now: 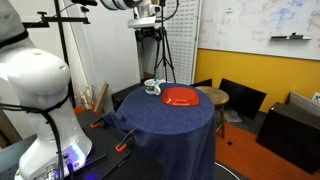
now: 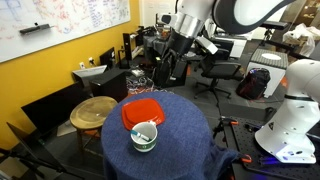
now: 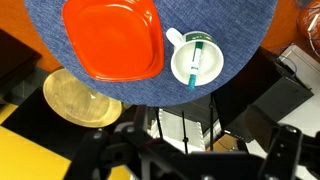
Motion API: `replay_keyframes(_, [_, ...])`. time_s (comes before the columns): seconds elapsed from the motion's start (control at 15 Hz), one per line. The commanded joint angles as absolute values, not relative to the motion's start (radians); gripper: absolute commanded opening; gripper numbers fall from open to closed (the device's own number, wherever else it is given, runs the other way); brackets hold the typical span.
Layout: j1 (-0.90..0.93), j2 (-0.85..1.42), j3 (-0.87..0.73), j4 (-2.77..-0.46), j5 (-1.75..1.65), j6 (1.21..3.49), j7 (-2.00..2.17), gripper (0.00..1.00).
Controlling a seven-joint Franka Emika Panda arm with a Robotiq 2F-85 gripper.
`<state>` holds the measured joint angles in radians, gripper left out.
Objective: Put the marker on the table
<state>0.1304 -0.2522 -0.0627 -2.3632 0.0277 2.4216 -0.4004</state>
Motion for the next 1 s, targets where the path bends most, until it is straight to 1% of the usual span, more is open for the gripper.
replay_keyframes(0.0, [0.116, -0.251, -0.048, -2.360, 0.032, 2.418, -0.402, 1.00])
replay_keyframes(0.2, [0.116, -0.251, -0.048, -2.358, 0.032, 2.418, -0.402, 1.00])
replay_keyframes(0.53, [0.109, -0.166, -0.033, -2.351, 0.017, 2.475, -0.361, 1.00])
replay_keyframes(0.93, [0.114, -0.046, -0.013, -2.358, 0.081, 2.614, -0.360, 1.00])
